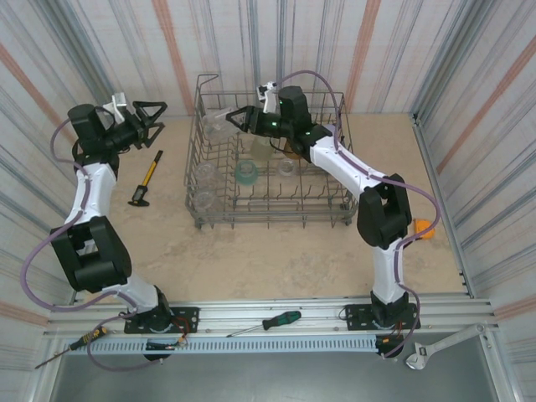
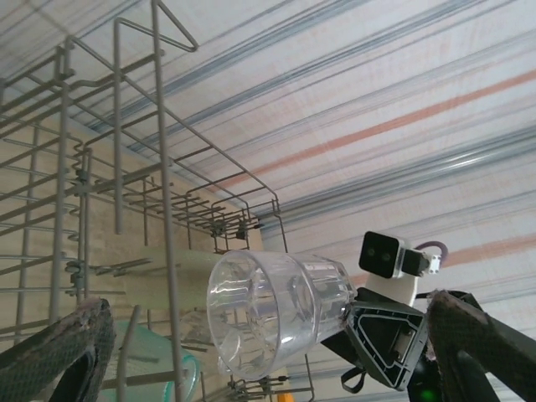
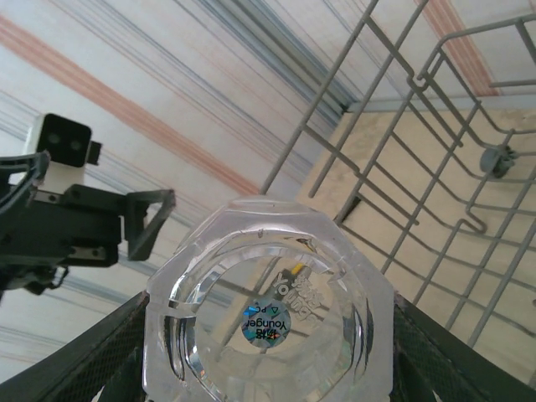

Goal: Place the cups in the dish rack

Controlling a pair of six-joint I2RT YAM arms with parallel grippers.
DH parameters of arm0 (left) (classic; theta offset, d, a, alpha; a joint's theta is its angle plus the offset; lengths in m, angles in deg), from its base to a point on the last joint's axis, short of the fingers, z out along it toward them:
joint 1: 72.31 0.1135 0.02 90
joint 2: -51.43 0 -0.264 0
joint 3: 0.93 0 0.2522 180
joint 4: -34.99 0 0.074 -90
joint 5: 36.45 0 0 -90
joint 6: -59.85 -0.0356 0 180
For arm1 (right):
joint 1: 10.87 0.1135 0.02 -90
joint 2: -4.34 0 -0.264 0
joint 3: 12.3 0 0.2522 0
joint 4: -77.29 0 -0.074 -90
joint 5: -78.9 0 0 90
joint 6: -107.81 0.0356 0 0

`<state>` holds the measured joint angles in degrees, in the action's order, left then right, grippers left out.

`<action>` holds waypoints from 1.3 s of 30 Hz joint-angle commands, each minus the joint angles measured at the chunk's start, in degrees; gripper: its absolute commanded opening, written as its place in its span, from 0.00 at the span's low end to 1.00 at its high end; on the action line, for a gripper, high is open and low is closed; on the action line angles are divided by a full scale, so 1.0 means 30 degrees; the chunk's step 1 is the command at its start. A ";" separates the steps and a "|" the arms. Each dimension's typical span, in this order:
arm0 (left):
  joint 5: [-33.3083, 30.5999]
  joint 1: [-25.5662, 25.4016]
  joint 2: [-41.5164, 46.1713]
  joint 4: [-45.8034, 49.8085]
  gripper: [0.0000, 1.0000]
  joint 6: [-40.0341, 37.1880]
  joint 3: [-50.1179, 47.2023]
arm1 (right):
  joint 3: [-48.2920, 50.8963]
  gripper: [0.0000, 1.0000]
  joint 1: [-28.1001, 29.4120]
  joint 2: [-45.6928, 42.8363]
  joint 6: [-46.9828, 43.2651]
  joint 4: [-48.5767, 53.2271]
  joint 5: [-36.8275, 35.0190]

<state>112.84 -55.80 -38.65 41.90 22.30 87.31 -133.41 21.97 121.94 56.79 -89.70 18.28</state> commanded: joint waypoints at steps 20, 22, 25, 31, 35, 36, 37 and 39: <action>-0.0998 0.0119 -0.0228 0.0967 0.98 -0.1493 0.0077 | -0.9322 0.08 0.2200 0.4447 -0.6031 0.9388 -0.5481; -0.0819 0.0109 -0.0395 0.0494 0.99 -0.1100 -0.0044 | -0.9348 0.08 0.2254 0.4509 -0.6131 0.9392 -0.5841; -0.0728 0.0131 -0.0481 0.0234 0.99 -0.0770 -0.0129 | -0.9435 0.06 0.2317 0.4598 -0.6160 0.9464 -0.6311; -0.0837 0.0161 -0.0164 -0.0047 0.99 -0.0598 -0.0297 | -1.0328 0.06 0.2674 0.5290 -0.6896 1.0721 -0.7714; -0.0736 0.0165 -0.0091 -0.0328 0.99 -0.0348 -0.0370 | -1.0181 0.04 0.2918 0.5403 -0.7098 1.1115 -0.8510; -0.0747 0.0165 -0.0089 -0.0349 0.99 -0.0346 -0.0392 | -1.0022 0.04 0.3011 0.5330 -0.7131 1.0947 -0.8659; -0.0723 0.0159 -0.0049 -0.0353 0.99 -0.0314 -0.0395 | -0.9862 0.04 0.3096 0.5210 -0.7227 1.0720 -0.8734; -0.0751 0.0159 -0.0082 -0.0409 0.99 -0.0225 -0.0422 | -0.9832 0.05 0.3231 0.5164 -0.7416 1.0522 -0.8907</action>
<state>109.87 -55.75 -39.86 42.51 20.96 86.52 -162.65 30.63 137.02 36.59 -57.94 -5.98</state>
